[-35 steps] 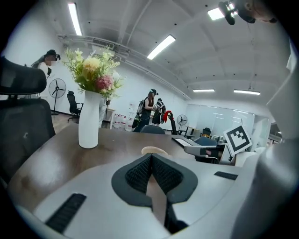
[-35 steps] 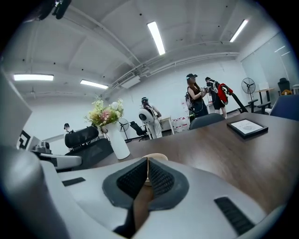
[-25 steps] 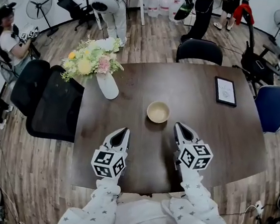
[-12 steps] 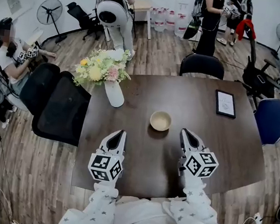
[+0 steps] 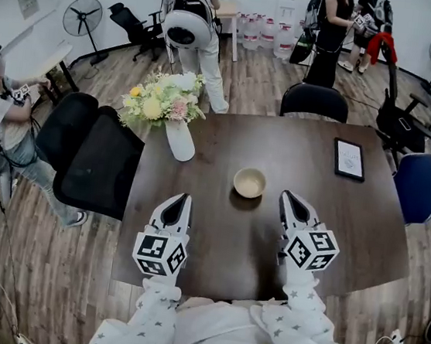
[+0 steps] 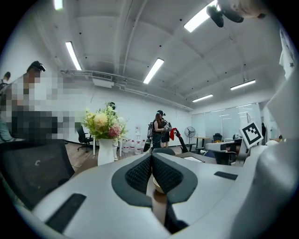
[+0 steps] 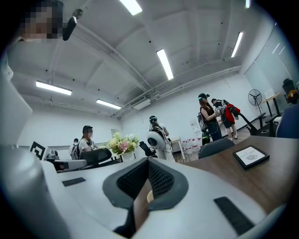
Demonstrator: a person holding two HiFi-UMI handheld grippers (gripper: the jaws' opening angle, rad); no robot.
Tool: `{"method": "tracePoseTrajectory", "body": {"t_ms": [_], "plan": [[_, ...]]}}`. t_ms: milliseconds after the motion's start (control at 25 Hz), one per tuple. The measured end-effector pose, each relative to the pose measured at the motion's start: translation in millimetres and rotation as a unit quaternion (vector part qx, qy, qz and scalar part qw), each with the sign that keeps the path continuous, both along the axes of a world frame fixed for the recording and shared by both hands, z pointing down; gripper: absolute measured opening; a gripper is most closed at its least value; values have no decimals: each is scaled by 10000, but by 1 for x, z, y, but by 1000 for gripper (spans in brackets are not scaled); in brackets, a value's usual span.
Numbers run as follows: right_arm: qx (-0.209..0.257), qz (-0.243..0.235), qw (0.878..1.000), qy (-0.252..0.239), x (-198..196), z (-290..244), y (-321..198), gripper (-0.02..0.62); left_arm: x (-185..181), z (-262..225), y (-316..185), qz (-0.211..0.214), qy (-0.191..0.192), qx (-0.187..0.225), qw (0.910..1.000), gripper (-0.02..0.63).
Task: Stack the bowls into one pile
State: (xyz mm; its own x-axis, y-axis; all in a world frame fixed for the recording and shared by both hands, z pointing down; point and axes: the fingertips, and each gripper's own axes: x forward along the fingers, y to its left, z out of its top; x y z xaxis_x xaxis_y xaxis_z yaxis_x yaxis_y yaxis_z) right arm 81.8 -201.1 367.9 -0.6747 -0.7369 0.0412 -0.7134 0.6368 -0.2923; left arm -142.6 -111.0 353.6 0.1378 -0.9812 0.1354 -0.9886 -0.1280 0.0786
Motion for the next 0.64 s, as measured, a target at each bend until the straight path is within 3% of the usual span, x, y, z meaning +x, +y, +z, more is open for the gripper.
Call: {"method": "tracePoseTrajectory", "body": {"t_ms": [640], "plan": [[76,85,9999,37,3,0,-5,21,-9,-7,-2,-115,-29,94,9999,25]]}}
